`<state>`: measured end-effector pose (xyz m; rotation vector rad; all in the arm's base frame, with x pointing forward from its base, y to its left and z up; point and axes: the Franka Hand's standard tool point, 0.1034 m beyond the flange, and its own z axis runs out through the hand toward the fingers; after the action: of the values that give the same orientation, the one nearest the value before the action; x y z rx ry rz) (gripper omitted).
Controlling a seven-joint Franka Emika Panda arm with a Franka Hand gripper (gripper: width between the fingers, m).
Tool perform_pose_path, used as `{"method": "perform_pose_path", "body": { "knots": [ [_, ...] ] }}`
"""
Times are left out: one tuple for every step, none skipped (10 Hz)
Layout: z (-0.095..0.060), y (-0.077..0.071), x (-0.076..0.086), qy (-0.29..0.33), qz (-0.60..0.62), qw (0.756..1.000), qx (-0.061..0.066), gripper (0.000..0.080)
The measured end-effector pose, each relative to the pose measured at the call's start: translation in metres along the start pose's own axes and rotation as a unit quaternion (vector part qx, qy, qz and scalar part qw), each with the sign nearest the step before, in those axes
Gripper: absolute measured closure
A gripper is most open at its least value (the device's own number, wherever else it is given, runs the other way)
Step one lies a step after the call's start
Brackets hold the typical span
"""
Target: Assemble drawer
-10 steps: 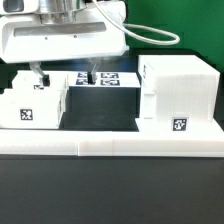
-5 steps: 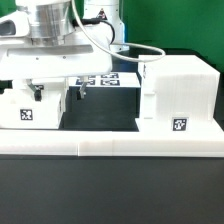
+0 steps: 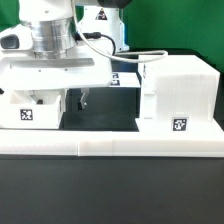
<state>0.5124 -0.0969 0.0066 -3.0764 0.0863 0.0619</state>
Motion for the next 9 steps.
{"method": "perform_pose_path", "body": {
  "knots": [
    [0.0004,-0.0007,0.0001,0.0,-0.001,1.0,0.0,0.015],
    [0.0004,-0.0011,0.0001,0.0,-0.001,1.0,0.0,0.015],
    [0.0004,-0.001,0.0001,0.0,-0.001,1.0,0.0,0.0265],
    [0.0003,-0.001,0.0002,0.0,-0.001,1.0,0.0,0.0265],
    [0.0003,-0.001,0.0002,0.0,-0.001,1.0,0.0,0.0435],
    [0.0003,-0.001,0.0002,0.0,-0.001,1.0,0.0,0.0574],
    [0.0003,-0.001,0.0002,0.0,-0.001,1.0,0.0,0.0714],
    [-0.0001,-0.0009,0.0006,0.001,-0.001,1.0,0.0,0.0714],
    [-0.0008,-0.0006,0.0011,0.001,-0.001,1.0,0.0,0.0757]
  ]
}}
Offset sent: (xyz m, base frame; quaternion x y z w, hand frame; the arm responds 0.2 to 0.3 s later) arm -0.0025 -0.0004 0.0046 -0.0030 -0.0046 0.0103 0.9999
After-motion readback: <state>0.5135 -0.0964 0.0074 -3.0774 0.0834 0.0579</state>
